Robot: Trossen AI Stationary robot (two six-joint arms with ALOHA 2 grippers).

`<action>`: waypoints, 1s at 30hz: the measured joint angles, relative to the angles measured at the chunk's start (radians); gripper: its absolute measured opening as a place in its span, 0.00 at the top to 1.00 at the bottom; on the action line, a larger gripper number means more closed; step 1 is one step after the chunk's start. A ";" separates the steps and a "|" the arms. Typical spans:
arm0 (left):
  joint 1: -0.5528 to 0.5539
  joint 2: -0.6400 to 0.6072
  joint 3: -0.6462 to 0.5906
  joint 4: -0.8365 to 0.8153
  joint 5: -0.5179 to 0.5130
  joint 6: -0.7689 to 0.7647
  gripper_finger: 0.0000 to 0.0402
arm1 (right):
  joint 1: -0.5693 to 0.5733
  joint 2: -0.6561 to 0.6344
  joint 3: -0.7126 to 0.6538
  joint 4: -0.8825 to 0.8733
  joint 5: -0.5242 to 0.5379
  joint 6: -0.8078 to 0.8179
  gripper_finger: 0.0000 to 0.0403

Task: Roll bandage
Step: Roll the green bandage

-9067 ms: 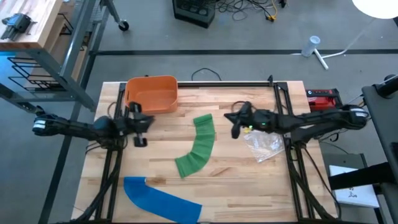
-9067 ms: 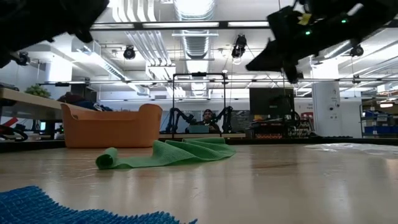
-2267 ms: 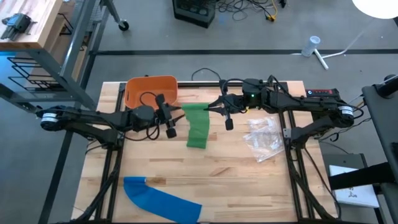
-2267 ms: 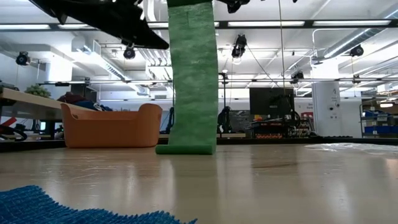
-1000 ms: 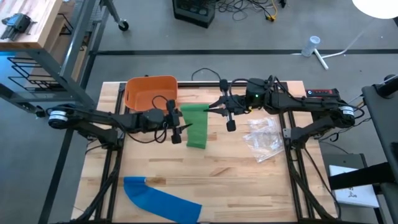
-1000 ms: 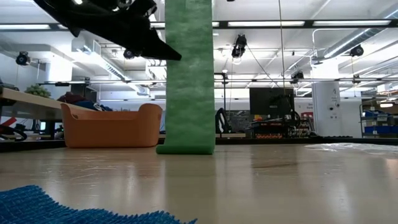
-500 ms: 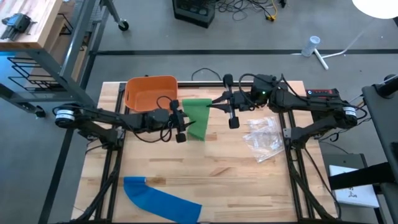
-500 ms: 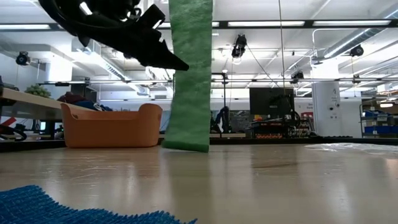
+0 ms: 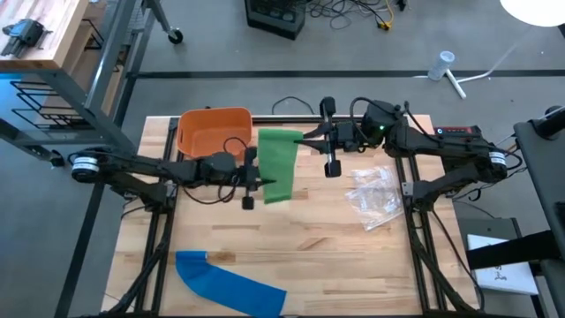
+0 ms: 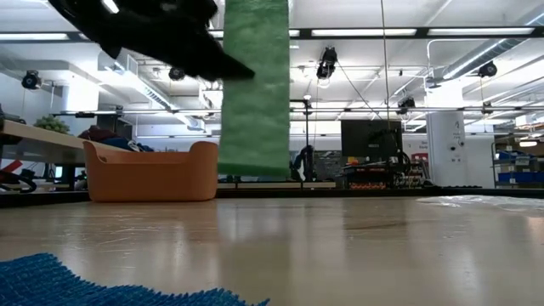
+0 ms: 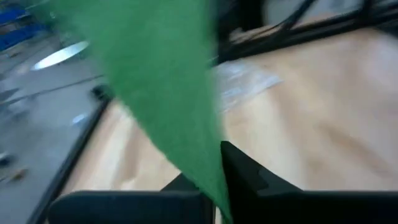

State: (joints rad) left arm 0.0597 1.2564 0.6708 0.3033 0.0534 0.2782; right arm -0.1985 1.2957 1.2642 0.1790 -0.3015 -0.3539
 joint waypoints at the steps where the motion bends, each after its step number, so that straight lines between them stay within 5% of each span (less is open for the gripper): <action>1: -0.005 -0.028 0.000 -0.013 0.055 -0.003 0.99 | -0.004 0.000 0.004 0.000 0.024 -0.010 0.99; 9: -0.032 -0.213 0.001 -0.041 0.328 -0.087 1.00 | -0.071 0.023 -0.007 0.002 0.286 -0.103 0.99; 16: -0.049 -0.244 0.031 0.104 0.495 -0.193 1.00 | -0.114 0.133 -0.039 -0.002 0.301 -0.066 0.99; 22: -0.059 -0.242 0.099 0.172 0.543 -0.213 1.00 | -0.111 0.253 -0.041 0.001 0.291 -0.067 0.99; 26: -0.056 -0.251 0.168 0.172 0.536 -0.223 1.00 | -0.106 0.310 -0.041 -0.001 0.181 -0.076 0.99; 30: -0.048 -0.271 0.237 0.160 0.421 -0.246 1.00 | -0.079 0.336 -0.041 -0.030 0.115 -0.075 0.99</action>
State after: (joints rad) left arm 0.0113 0.9856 0.9076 0.4635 0.4748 0.0323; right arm -0.2774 1.6318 1.2232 0.1491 -0.1864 -0.4293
